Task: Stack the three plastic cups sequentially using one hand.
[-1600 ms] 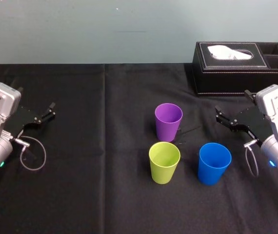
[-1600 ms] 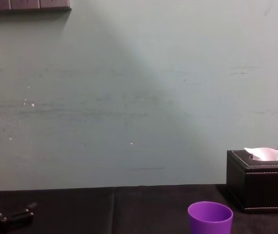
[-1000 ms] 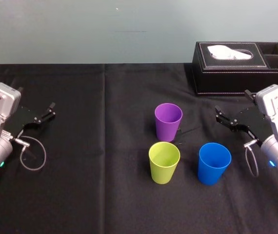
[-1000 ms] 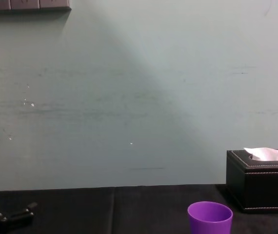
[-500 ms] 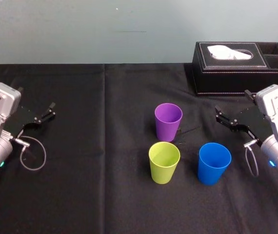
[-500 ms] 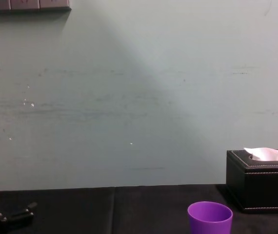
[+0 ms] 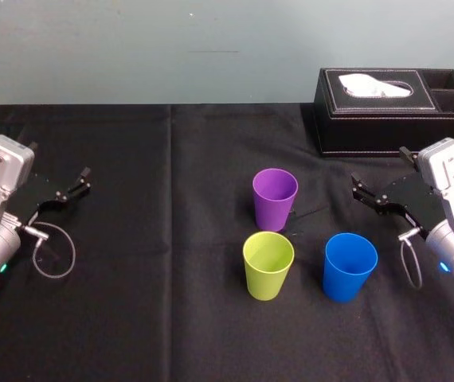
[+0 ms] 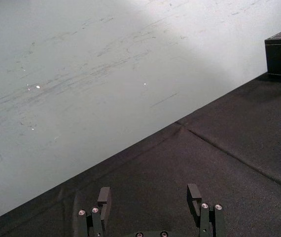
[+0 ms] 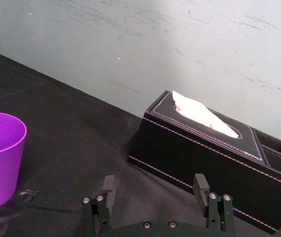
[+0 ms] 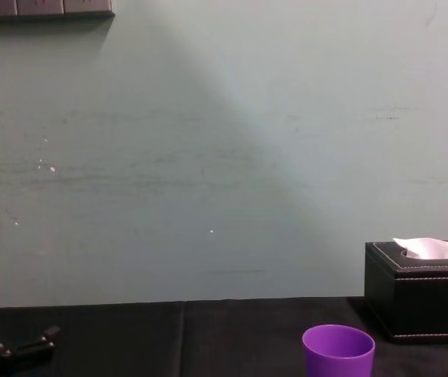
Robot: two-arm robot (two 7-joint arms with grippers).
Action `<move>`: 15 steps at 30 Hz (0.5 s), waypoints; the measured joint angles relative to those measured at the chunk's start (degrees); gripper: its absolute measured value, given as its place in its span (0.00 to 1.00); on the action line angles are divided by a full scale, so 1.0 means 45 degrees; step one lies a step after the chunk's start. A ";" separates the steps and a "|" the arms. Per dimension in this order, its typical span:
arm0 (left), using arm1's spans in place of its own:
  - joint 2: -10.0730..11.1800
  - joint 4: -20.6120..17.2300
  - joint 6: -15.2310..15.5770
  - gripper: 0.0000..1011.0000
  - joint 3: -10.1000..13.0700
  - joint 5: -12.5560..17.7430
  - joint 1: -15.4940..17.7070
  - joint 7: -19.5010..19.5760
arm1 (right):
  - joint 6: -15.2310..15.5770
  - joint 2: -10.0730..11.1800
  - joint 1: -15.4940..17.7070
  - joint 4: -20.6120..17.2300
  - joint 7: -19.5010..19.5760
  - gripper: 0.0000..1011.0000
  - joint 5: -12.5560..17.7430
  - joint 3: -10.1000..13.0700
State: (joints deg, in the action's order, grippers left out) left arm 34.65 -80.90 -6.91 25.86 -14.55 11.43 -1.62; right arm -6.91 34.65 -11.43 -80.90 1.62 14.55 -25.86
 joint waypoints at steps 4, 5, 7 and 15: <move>0.0000 0.0001 0.0000 1.00 -0.0001 0.0000 0.0000 0.0000 | 0.0000 0.0000 0.0001 0.0000 0.0000 0.99 0.0000 0.0000; 0.0000 0.0000 0.0000 1.00 0.0000 0.0000 0.0000 0.0000 | 0.0000 0.0001 0.0000 0.0000 0.0000 0.99 0.0000 -0.0001; -0.0001 0.0000 0.0000 1.00 0.0000 0.0000 0.0000 0.0000 | 0.0000 0.0000 0.0000 0.0000 0.0000 0.99 0.0000 0.0000; 0.0000 0.0000 0.0000 1.00 0.0000 0.0000 0.0000 0.0000 | 0.0008 0.0180 0.0518 -0.0491 -0.0329 0.99 0.0343 0.0515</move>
State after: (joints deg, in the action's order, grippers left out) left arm 34.64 -80.90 -6.91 25.86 -14.55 11.43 -1.62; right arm -6.87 35.46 -9.10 -83.11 0.14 16.09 -23.54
